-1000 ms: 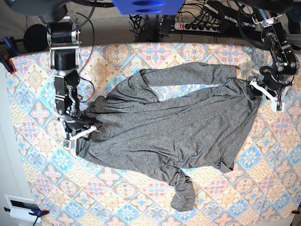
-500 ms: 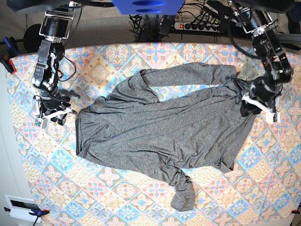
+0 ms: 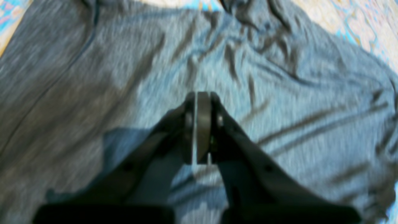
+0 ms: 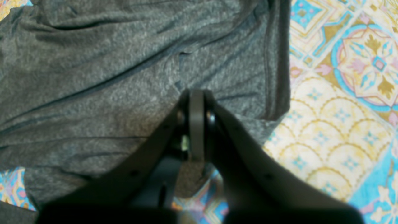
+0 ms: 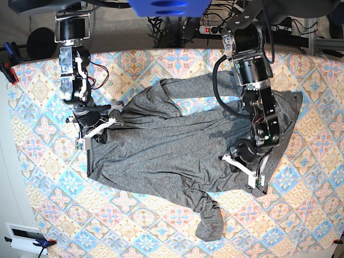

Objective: Layout the t-shirt on the table in an organized manner, then fold the t-shirt properly
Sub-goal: 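Regrasp the shirt edges with both grippers and pull them apart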

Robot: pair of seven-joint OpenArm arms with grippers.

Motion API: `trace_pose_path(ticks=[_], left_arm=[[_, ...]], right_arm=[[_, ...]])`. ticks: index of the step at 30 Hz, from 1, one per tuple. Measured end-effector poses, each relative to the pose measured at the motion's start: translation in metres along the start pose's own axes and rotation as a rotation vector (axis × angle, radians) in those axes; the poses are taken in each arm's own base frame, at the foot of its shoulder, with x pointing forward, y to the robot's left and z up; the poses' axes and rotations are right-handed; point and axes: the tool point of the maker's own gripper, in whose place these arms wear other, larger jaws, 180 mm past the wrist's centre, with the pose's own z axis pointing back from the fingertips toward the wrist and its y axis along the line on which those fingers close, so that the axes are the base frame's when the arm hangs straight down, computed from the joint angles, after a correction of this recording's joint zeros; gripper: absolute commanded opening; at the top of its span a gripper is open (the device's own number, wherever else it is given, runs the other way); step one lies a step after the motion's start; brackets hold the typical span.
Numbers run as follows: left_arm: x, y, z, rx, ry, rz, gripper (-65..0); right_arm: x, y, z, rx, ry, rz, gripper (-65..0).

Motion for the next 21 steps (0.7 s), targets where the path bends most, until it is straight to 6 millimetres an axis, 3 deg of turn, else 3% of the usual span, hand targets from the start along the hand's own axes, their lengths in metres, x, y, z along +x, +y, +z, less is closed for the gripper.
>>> trace_pose_path(ticks=[4,11,14,16,21], left_arm=[[-0.004,0.018,-0.018,0.063,-0.008,0.019,-65.0],[-0.005,0.101,-0.015,0.231,-0.064,0.02,-65.0],[-0.006,0.116,-0.014,0.256,-0.07,0.017,-65.0],[-0.007,0.123,-0.013,0.267,-0.074,0.013,-65.0],[0.0,0.15,-0.001,0.319,-0.097,-0.008,-65.0]], right_arm=[[-0.004,0.001,0.0,0.004,0.007,-0.001,-64.3],[-0.011,0.004,-0.003,0.011,0.023,0.004,-64.2],[-0.033,0.003,-0.009,0.016,0.081,-0.007,-64.2],[-0.055,-0.01,-0.013,-0.022,0.142,-0.021,-64.2],[-0.065,-0.023,-0.026,-0.026,0.114,-0.052,-64.2]])
